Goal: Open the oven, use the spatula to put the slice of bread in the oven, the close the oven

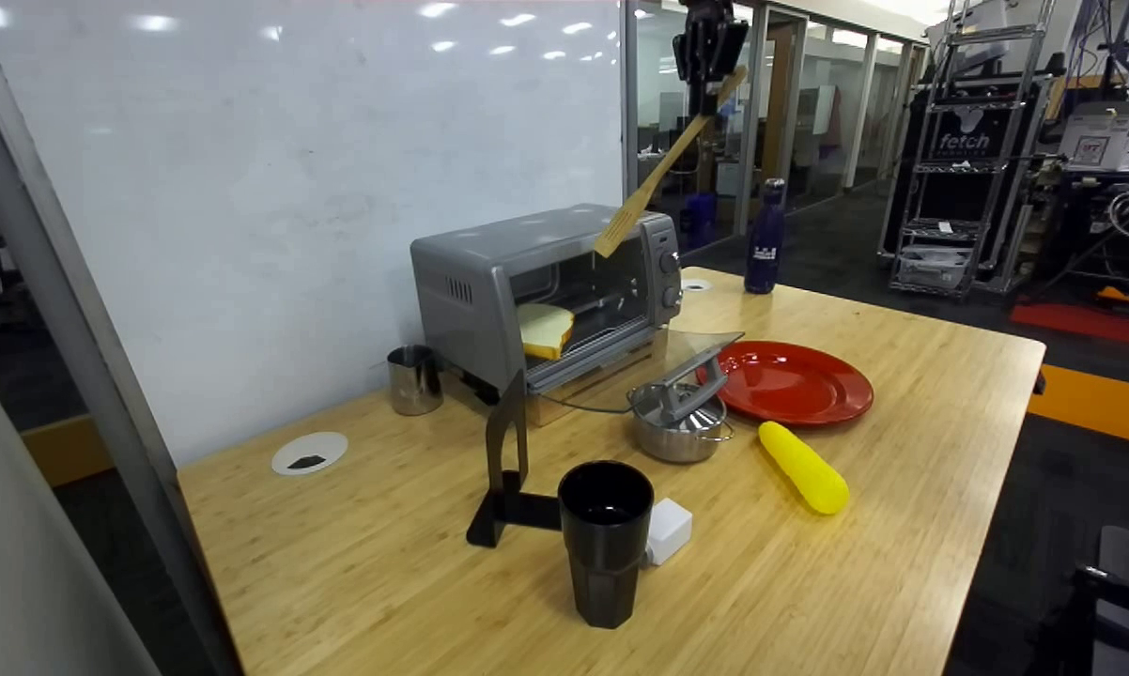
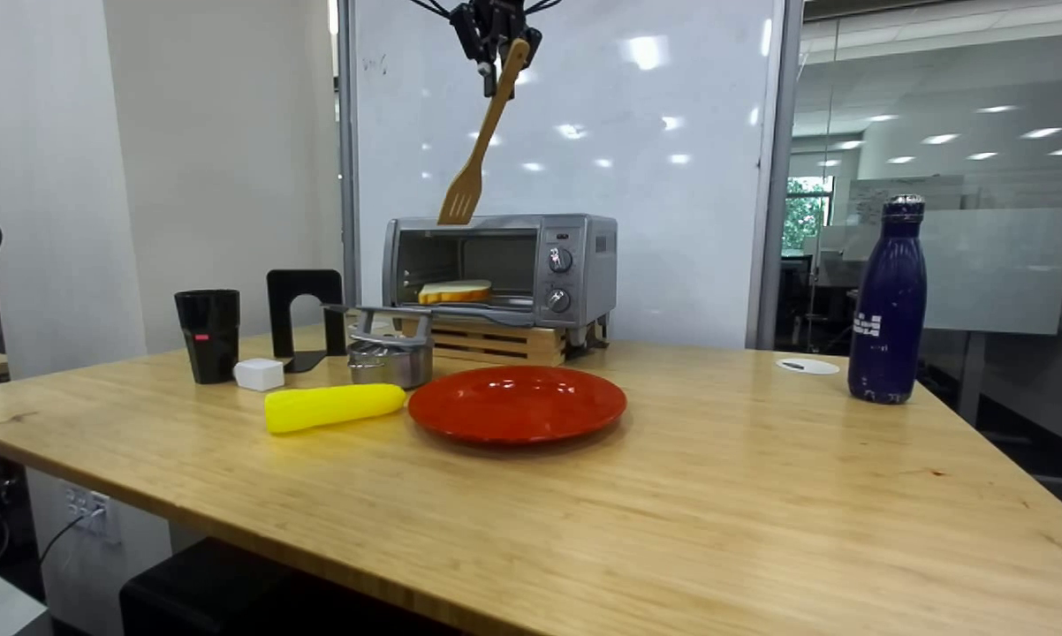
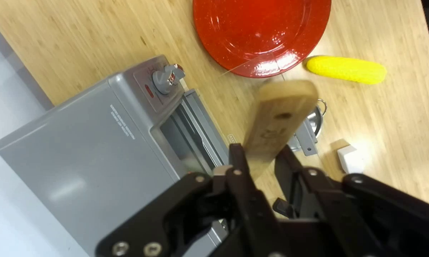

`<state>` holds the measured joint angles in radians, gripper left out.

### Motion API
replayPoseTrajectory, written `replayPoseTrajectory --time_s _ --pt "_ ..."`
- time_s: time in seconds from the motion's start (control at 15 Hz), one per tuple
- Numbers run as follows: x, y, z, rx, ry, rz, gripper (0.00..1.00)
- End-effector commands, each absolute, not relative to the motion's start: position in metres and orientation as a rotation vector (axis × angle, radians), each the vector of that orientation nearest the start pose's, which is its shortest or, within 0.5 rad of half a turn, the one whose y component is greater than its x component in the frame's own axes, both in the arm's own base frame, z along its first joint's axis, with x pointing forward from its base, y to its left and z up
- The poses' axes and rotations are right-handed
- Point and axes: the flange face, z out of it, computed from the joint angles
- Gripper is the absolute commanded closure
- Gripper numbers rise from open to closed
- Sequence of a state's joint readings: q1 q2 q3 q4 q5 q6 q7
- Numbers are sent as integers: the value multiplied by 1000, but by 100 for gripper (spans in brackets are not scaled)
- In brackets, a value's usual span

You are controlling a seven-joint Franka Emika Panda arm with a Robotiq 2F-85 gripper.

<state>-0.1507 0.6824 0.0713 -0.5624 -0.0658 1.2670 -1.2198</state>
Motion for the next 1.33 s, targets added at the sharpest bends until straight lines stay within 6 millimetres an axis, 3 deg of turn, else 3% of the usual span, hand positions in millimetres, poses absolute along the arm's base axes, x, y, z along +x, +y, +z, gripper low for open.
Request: replayPoseTrajectory --time_s 0.0,0.33,0.87,1.27 --pt "665 -78 654 -2651 -1713 -54 93" --pt "655 -73 656 -2629 -1690 -37 93" --pt "655 -73 605 -2618 -1674 46 93" --pt "624 -77 594 -2603 -1647 28 93"
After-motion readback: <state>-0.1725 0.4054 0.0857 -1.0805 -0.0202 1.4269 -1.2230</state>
